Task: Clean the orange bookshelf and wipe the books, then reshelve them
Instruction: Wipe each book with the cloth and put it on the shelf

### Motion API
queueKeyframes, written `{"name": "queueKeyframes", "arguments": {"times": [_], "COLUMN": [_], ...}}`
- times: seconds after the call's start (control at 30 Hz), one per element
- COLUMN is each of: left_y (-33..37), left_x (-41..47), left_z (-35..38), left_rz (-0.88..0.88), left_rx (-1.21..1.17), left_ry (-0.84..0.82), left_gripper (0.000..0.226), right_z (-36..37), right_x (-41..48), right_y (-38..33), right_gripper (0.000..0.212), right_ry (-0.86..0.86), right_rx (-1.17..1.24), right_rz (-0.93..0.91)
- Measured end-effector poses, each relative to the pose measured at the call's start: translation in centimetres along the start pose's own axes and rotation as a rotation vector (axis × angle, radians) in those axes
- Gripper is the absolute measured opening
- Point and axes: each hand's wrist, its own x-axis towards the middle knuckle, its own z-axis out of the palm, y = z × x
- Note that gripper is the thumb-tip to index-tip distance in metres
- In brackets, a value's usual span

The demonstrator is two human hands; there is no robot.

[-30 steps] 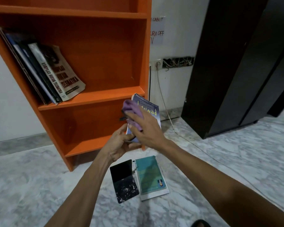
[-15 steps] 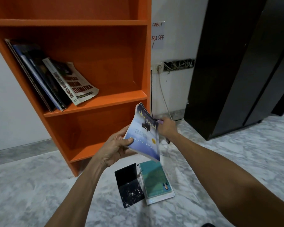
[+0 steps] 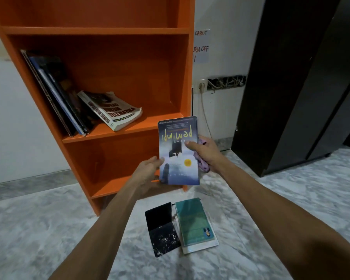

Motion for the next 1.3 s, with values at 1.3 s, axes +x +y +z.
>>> {"name": "queueKeyframes", "arguments": {"times": [1.3], "left_y": [1.2], "left_x": [-2.7], "left_z": [-0.4], "left_rz": [0.12], "left_rx": [-0.52], "left_ry": [0.011], "left_gripper": [0.015], "right_z": [5.7], "right_x": [0.6], "right_y": [-2.6], "right_gripper": [0.03], "right_ry": [0.11], "right_rx": [-0.683], "right_rz": [-0.608]}}
